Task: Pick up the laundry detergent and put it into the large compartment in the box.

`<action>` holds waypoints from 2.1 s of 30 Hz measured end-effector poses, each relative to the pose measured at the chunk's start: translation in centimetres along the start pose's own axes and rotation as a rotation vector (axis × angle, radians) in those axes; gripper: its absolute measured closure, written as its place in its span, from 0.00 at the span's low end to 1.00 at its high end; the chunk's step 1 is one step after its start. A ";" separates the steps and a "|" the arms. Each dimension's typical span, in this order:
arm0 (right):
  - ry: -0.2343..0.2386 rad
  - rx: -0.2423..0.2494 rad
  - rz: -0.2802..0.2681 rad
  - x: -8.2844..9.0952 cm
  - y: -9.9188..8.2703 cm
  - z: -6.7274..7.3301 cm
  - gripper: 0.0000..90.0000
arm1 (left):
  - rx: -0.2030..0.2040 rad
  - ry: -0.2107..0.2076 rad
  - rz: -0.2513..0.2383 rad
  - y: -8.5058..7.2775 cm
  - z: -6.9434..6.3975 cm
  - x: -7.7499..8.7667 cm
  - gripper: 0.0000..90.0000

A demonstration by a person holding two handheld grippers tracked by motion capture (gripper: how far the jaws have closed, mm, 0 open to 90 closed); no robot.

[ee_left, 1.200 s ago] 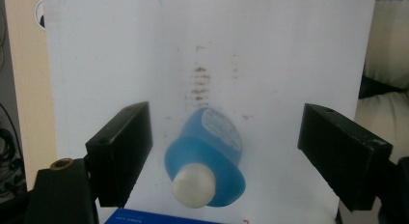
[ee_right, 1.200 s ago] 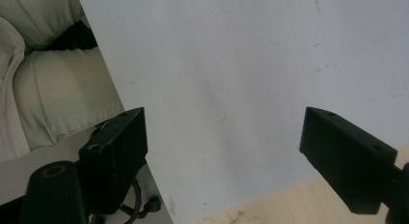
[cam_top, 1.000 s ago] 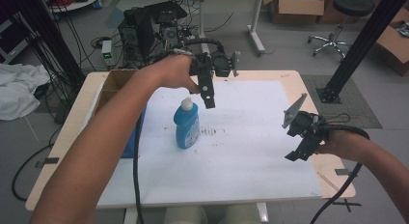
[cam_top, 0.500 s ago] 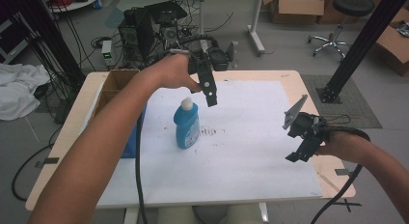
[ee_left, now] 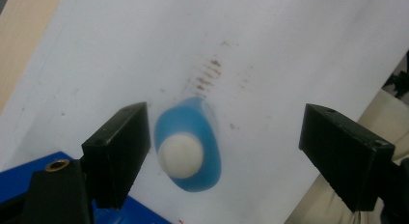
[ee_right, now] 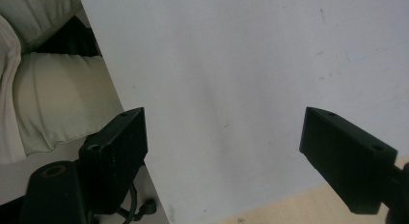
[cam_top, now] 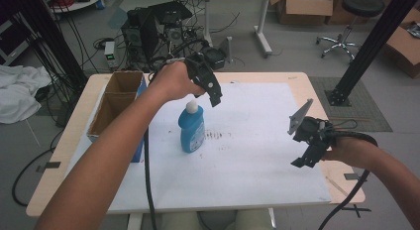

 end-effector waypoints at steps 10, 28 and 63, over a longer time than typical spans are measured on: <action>-0.007 0.022 -0.005 0.0 0.1 -0.1 0.19 | 0.151 0.034 -0.003 -0.7 1.0 -0.2 0.21; 0.000 0.036 -0.015 -0.4 -0.1 0.1 0.19 | 0.256 0.014 0.026 -1.7 1.7 -1.4 0.21; 0.014 0.039 -0.013 -1.0 0.0 0.0 0.19 | 0.358 0.006 0.060 -3.4 2.9 -5.5 0.21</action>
Point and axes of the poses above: each handheld gripper's, and its own axes: x roughly backward along the jaws, y roughly out of its top, z roughly to its left, the point moved 7 cm from there along -x, roughly forward along the jaws, and after that the axes turned 4 degrees about x, right-handed, at the moved point
